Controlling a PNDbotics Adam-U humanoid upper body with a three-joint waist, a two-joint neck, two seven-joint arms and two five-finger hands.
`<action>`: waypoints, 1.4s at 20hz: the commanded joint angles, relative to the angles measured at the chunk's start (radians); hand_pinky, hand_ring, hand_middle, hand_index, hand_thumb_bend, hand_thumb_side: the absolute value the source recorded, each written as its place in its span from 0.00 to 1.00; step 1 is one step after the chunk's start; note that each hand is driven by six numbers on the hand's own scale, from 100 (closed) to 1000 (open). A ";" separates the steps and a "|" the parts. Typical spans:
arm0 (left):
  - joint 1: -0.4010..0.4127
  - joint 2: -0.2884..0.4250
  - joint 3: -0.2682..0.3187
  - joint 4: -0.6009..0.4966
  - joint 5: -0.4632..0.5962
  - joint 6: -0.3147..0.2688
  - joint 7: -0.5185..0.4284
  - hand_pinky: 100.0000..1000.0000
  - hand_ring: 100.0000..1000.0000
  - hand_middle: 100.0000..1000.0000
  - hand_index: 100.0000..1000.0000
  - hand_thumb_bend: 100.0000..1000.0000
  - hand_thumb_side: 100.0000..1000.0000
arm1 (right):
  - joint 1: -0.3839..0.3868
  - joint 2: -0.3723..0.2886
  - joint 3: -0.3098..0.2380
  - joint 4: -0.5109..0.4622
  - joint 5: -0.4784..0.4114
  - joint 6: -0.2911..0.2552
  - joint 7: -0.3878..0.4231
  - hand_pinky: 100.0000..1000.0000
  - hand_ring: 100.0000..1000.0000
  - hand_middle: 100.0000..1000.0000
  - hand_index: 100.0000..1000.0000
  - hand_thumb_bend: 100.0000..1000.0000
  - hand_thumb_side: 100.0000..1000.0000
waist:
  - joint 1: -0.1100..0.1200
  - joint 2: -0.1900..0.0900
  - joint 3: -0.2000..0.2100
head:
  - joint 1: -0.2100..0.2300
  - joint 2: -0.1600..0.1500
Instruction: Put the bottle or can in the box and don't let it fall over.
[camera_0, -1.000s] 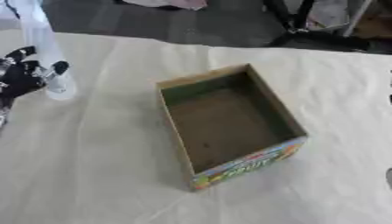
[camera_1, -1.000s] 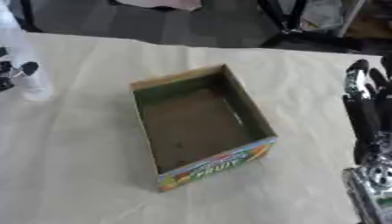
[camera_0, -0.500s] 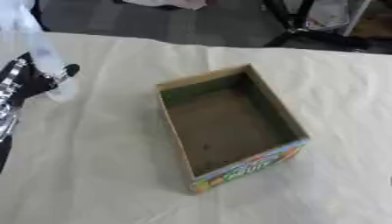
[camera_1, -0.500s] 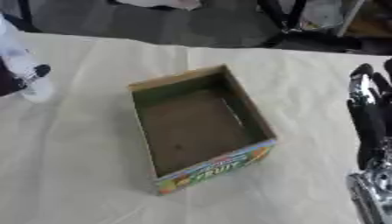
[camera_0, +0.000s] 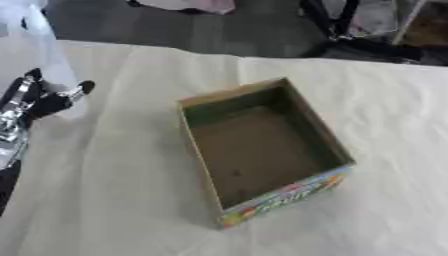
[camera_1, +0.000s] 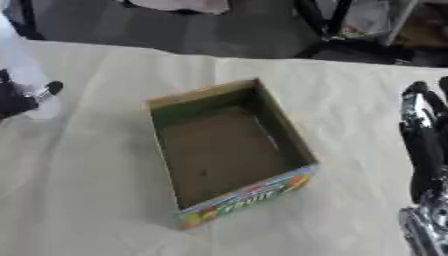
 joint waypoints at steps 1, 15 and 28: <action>-0.024 0.009 0.019 -0.011 0.034 0.005 0.003 1.00 0.79 0.84 0.64 0.00 0.06 | -0.007 -0.007 -0.006 -0.024 -0.004 0.004 -0.001 1.00 1.00 1.00 1.00 0.00 0.47 | 0.005 -0.016 -0.001 | -0.001 -0.009; -0.026 0.018 -0.001 -0.030 0.198 0.026 0.020 1.00 0.73 0.78 0.37 0.00 0.21 | -0.004 -0.004 -0.007 -0.024 -0.006 0.009 -0.004 1.00 1.00 1.00 1.00 0.00 0.47 | 0.007 -0.020 -0.002 | -0.008 -0.004; -0.045 0.009 -0.050 -0.193 0.203 0.023 -0.012 1.00 0.73 0.79 0.33 0.00 0.16 | -0.002 -0.013 -0.016 -0.024 -0.020 0.003 -0.010 1.00 1.00 1.00 1.00 0.00 0.47 | 0.010 -0.042 -0.004 | -0.013 0.023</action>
